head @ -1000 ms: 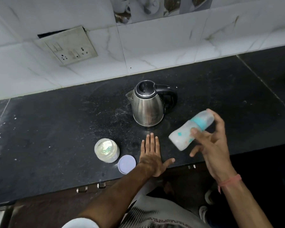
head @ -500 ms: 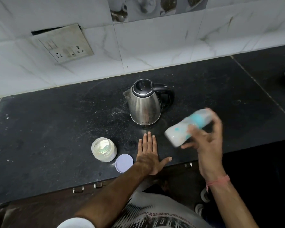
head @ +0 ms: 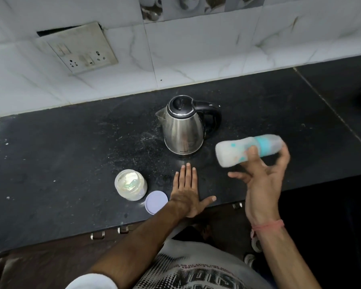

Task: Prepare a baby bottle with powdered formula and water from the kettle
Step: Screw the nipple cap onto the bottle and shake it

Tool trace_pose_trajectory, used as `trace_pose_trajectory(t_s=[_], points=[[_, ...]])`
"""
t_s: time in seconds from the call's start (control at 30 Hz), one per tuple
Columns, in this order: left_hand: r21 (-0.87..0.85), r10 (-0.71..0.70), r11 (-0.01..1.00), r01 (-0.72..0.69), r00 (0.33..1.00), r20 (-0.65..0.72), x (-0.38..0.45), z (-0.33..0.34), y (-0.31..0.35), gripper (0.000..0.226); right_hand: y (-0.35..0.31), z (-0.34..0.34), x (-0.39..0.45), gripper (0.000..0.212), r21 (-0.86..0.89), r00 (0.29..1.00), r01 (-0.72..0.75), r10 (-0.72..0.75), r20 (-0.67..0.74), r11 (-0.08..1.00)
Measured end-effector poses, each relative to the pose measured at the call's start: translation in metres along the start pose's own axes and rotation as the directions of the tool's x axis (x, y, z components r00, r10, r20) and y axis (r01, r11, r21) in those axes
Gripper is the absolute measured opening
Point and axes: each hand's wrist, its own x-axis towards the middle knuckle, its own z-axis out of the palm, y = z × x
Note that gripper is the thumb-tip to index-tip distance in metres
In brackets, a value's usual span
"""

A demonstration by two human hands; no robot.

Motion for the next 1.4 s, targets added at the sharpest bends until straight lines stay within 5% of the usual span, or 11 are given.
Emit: trace_pose_trajectory(t_s=[0.13,0.27,0.37,0.47,0.6,0.73,0.87,1.0,1.13,1.27,1.4], points=[[0.022,0.002,1.0,-0.002,1.0,-0.002,-0.001,0.002,-0.001,0.129,0.006,0.004,-0.012,0.081,-0.07,0.99,-0.036,0.045,0.135,0.997],[0.006,0.011,1.0,-0.011,1.0,0.001,0.001,0.003,-0.002,0.127,0.011,-0.002,-0.008,0.074,-0.018,0.996,-0.079,0.08,0.045,0.997],[0.018,0.012,1.0,-0.012,1.0,-0.004,0.002,0.005,-0.003,0.133,0.015,-0.007,-0.008,0.08,-0.124,0.977,-0.083,0.106,0.186,0.989],[0.01,0.012,1.0,-0.011,1.0,-0.016,0.0,0.005,-0.003,0.132,0.017,-0.009,-0.006,0.076,-0.069,0.991,-0.094,0.1,0.09,0.993],[-0.03,0.02,0.999,-0.021,0.999,-0.037,0.0,0.005,-0.003,0.141,0.02,-0.009,-0.009,0.082,-0.19,0.937,-0.082,0.14,0.318,0.978],[0.022,0.015,1.0,-0.015,1.0,-0.021,0.0,0.005,-0.002,0.128,0.02,-0.01,-0.003,0.078,-0.101,0.984,-0.069,0.085,0.157,0.992],[-0.014,0.027,1.0,-0.027,0.999,-0.022,0.001,0.008,-0.004,0.135,0.02,-0.016,-0.003,0.082,-0.201,0.914,-0.096,0.166,0.369,0.975],[0.034,0.005,0.999,-0.004,1.0,-0.028,-0.001,0.005,-0.002,0.131,0.016,-0.022,0.004,0.077,-0.086,0.979,-0.089,0.103,0.175,0.992],[0.004,0.016,1.0,-0.016,0.999,-0.037,-0.002,0.006,-0.003,0.13,0.024,-0.022,0.004,0.082,-0.236,0.904,-0.114,0.199,0.379,0.965],[0.022,0.017,1.0,-0.016,0.999,-0.038,-0.001,0.004,-0.002,0.131,0.036,-0.024,0.008,0.077,-0.183,0.965,-0.127,0.164,0.206,0.975],[-0.065,0.014,0.998,-0.016,0.999,-0.034,-0.004,0.003,-0.003,0.141,0.029,-0.017,0.003,0.08,-0.201,0.912,-0.176,0.237,0.335,0.964]])
